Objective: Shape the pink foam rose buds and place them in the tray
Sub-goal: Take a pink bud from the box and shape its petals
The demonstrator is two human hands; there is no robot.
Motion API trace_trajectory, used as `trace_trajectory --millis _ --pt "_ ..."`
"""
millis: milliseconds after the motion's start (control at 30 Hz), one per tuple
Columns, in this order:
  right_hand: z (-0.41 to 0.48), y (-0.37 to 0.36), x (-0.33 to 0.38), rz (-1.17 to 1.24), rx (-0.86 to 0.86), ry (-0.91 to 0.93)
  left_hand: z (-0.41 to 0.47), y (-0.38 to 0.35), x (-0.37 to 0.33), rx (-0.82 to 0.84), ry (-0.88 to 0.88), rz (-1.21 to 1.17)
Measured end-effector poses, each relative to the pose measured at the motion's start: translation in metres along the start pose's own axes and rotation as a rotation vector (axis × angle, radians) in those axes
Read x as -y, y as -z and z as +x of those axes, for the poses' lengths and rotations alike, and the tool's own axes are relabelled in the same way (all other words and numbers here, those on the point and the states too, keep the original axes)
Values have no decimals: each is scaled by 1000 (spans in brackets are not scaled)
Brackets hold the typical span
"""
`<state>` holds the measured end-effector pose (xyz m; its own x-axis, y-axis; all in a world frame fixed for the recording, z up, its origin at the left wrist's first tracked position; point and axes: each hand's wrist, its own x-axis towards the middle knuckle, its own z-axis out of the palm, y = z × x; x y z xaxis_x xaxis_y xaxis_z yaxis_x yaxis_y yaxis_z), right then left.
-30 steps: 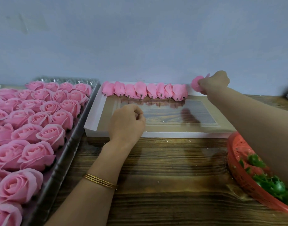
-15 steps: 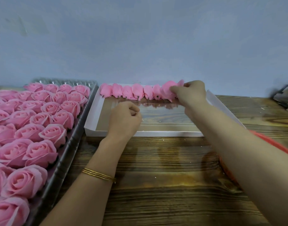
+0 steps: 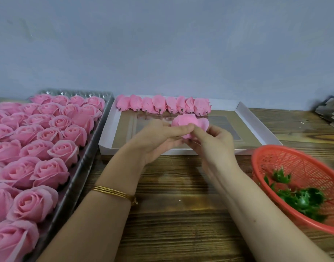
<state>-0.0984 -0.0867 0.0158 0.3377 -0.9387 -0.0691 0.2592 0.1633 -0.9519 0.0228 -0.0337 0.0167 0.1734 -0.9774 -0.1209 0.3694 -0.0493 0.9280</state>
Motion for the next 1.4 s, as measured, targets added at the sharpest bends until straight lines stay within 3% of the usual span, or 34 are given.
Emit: trace_trajectory --millis 233,633,1400 --pt "-12 0 -11 98 -12 19 -2 -15 5 69 -28 -60" --pt "-14 6 -16 209 94 18 1 -20 16 22 -80 -98" --pt "-25 18 -19 169 266 55 2 -34 28 -325 -151 -46"
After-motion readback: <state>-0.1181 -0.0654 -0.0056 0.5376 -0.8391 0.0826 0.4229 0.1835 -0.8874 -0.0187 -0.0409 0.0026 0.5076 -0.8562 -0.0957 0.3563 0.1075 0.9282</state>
